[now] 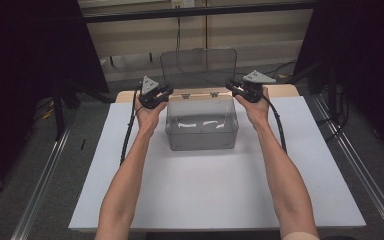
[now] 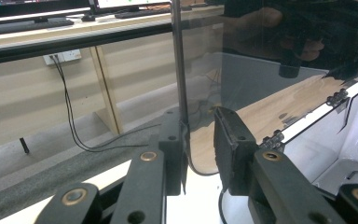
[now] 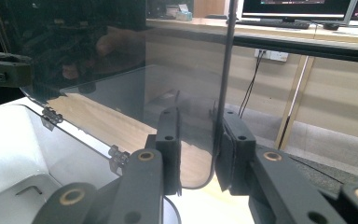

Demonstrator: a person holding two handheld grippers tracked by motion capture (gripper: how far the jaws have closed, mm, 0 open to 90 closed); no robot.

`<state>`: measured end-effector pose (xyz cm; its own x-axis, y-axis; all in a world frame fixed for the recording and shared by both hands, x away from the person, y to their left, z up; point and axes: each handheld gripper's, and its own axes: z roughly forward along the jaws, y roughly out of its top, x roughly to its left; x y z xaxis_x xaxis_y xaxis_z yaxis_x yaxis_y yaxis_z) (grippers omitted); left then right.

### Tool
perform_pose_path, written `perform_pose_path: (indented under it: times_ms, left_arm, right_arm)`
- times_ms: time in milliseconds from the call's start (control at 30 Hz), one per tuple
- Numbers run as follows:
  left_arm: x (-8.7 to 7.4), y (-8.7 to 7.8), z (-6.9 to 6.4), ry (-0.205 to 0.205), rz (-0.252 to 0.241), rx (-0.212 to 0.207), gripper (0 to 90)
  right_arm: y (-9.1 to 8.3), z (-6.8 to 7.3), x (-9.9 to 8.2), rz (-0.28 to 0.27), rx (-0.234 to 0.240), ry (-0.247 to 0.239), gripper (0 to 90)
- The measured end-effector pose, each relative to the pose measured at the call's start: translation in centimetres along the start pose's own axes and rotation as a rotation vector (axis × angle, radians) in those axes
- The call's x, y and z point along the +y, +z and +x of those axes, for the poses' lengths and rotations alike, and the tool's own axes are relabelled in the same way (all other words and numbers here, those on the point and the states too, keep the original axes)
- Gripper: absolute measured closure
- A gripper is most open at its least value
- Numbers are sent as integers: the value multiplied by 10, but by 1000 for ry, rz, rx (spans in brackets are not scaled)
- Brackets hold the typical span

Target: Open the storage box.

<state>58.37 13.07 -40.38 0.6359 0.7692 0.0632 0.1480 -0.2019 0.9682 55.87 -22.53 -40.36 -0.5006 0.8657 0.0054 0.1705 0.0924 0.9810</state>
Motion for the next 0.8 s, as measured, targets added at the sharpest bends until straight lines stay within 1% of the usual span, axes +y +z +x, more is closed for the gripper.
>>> perform_pose_path:
  times_ms: [200, 400, 600, 633, 667, 700, 800]
  left_arm:
    - [0, 2, 1, 4, 5, 2, 735]
    - [0, 3, 2, 0, 2, -2, 734]
    - [0, 4, 1, -5, 8, -1, 724]
    - [1, 4, 1, -12, 7, 0, 722]
    - [1, 4, 1, -3, 10, 2, 718]
    - [1, 4, 1, -11, 12, 1, 717]
    - [1, 5, 1, -10, 12, -1, 715]
  right_arm:
    - [3, 0, 1, 5, 0, 7, 692]
    - [6, -1, 0, 4, -2, 24, 692]
    - [7, -1, -1, 5, -5, 20, 674]
    - [8, -1, 0, 5, -2, 18, 667]
    - [8, -1, 0, 12, -3, 15, 662]
    - [9, -1, 1, 15, -4, 18, 660]
    - [10, -1, 2, 24, -5, 18, 649]
